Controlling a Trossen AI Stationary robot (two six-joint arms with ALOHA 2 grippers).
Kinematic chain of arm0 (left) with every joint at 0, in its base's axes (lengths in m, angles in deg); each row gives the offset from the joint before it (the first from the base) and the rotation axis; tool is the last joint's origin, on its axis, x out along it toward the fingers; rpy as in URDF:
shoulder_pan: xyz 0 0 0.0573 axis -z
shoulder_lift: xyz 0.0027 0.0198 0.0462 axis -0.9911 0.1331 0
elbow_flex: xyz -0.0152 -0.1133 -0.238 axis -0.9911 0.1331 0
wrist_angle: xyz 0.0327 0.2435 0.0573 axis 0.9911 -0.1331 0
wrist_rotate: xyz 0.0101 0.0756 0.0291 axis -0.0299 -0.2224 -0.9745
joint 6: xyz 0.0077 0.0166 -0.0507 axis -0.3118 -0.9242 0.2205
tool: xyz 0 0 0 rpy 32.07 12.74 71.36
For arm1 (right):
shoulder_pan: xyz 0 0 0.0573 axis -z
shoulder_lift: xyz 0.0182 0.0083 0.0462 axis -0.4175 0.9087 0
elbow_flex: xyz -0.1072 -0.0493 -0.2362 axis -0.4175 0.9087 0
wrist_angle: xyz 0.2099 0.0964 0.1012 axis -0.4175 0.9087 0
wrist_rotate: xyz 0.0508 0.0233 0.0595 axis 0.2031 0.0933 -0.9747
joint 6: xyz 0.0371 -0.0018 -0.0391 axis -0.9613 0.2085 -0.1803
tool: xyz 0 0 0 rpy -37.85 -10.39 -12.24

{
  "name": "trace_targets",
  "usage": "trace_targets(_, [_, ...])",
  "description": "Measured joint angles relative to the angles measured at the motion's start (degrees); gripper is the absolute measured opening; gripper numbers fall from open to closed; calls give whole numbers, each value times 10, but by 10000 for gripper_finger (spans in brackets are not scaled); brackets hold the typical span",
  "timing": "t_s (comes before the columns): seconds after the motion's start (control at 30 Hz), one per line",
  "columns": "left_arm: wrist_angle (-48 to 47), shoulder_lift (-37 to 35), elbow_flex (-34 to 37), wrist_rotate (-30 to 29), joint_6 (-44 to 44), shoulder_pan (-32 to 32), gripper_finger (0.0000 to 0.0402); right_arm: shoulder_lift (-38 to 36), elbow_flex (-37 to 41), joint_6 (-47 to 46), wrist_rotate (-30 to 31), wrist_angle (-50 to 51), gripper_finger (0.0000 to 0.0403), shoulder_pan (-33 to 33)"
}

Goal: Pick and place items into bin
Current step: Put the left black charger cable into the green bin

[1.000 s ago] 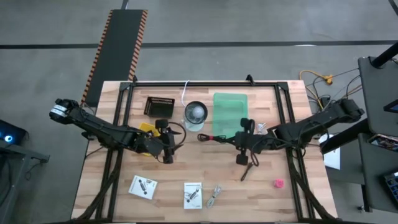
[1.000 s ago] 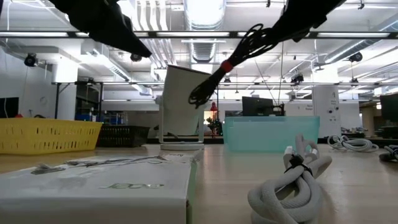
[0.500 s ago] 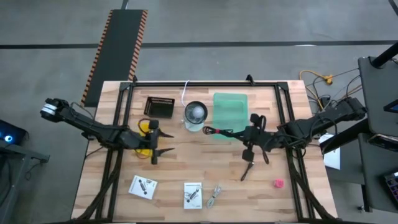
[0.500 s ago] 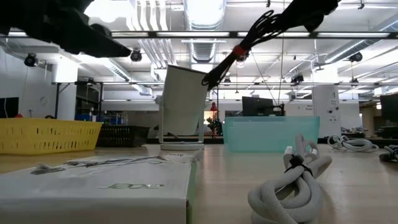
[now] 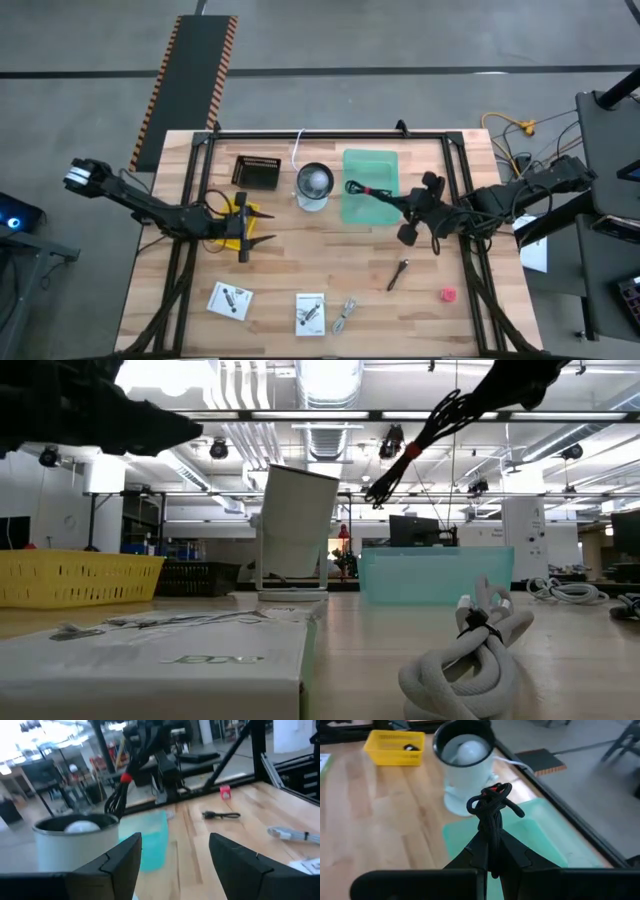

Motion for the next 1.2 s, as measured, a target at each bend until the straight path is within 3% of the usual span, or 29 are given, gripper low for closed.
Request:
trace_targets(0.6, [23, 17, 0, -1, -23, 0, 216, 29, 0, -39, 133, 12, 13, 6])
trace_targets(1.2, [22, 21, 0, -1, -34, 0, 216, 95, 2, -49, 140, 61, 13, 49])
